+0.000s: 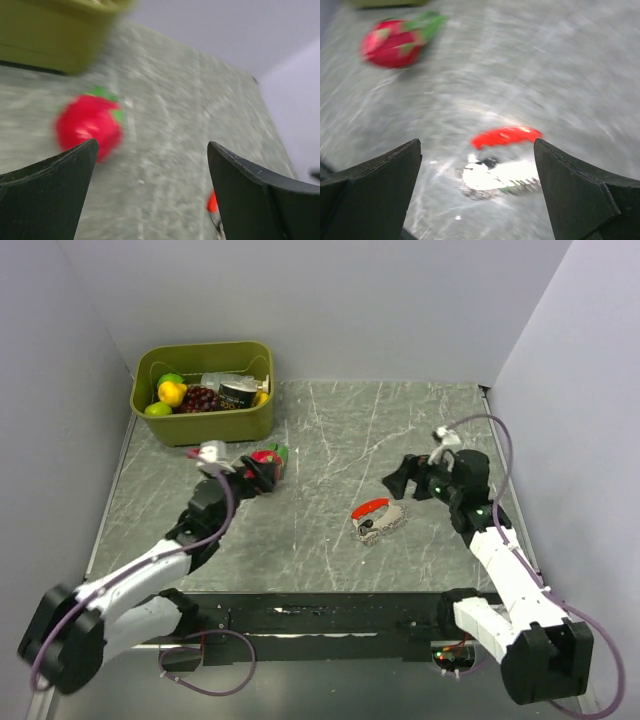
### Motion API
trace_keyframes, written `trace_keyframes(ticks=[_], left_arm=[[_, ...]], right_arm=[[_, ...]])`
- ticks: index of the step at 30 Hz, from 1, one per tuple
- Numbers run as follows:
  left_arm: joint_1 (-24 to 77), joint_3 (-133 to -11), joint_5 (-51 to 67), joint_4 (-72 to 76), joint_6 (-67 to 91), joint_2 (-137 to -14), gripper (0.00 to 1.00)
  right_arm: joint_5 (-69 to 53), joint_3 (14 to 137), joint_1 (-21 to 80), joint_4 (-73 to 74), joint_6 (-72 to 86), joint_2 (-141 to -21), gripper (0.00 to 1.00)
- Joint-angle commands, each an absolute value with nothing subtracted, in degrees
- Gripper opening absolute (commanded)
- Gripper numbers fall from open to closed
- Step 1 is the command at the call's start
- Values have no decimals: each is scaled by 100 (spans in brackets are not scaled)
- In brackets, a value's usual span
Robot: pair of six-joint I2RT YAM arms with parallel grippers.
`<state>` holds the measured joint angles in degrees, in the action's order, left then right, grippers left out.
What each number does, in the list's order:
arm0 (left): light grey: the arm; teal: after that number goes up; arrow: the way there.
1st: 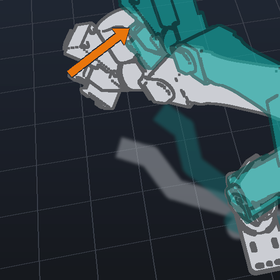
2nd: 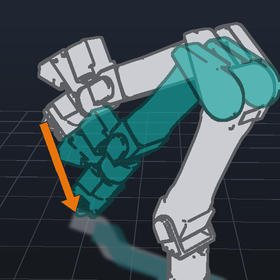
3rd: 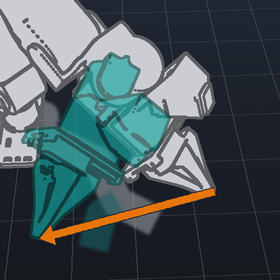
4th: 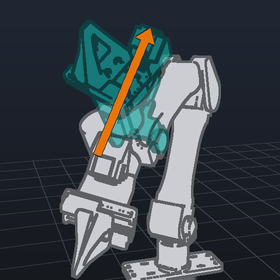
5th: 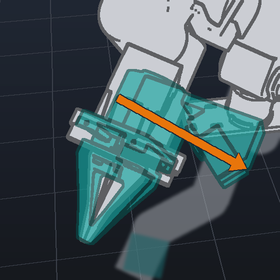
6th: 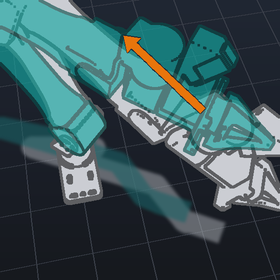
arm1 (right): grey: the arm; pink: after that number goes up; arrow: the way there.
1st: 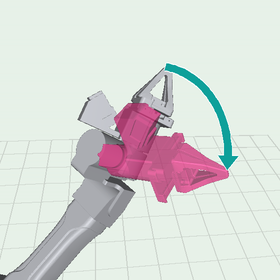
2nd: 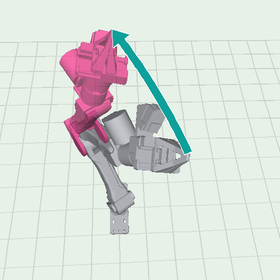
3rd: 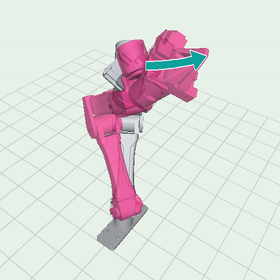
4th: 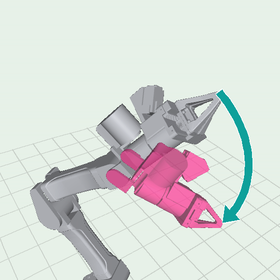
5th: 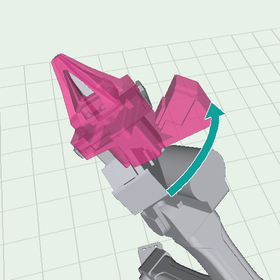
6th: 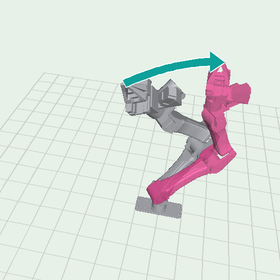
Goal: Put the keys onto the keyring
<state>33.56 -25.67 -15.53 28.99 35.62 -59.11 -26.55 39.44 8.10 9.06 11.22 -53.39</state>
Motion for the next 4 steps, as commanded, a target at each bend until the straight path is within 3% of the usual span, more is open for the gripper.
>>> trace_keyframes(ticks=[1, 4], left_arm=[[3042, -2532, -2996, 1512, 3324, -4739, 96], [2927, -2558, -3575, 1073, 3444, -4316, 96]], right_arm=[[-1874, 3656, 221, 676, 1635, -5028, 100], [-1381, 3630, 167, 712, 1538, -4817, 100]])
